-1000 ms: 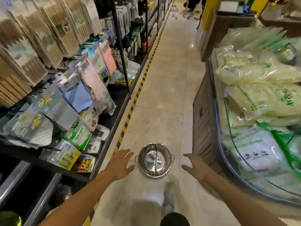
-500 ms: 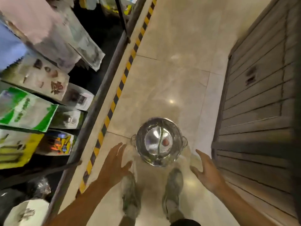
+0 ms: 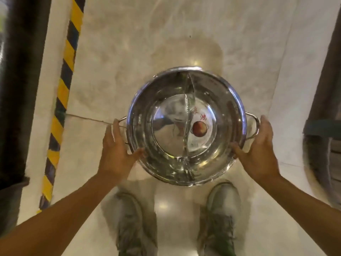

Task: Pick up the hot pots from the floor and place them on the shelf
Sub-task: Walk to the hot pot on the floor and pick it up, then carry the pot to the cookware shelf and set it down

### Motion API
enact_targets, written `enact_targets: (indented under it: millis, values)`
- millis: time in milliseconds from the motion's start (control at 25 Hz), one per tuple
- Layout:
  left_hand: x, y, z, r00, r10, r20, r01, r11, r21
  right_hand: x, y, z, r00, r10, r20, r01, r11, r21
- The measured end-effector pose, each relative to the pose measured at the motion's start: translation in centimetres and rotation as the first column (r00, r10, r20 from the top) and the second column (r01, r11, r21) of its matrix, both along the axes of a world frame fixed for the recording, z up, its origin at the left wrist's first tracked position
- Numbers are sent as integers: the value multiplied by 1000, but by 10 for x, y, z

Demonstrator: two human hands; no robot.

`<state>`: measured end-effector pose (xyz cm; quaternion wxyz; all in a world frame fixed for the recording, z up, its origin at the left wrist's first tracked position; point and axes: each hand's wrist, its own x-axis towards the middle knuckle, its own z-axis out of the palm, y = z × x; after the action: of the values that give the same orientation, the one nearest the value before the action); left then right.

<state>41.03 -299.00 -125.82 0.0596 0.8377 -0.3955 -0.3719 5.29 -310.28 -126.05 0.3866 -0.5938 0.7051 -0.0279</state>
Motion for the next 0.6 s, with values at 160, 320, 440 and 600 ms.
enact_targets:
  millis: [160,320,440,600]
  values:
    - [-3,5,-26,990,132,-53,-138,981,-138,-2,-4,-22,997,-54,63,55,998,-18]
    - [3,-5,5,983,162,-88,-173,974,-145,0,-12,15,992,-86,90,91,994,-54]
    - [18,-22,78,984,155,-86,-169,970,-177,5,-22,89,987,-107,119,117,990,-77]
    - [42,-54,226,989,137,-49,-145,954,-263,18,-54,233,982,-132,136,149,982,-120]
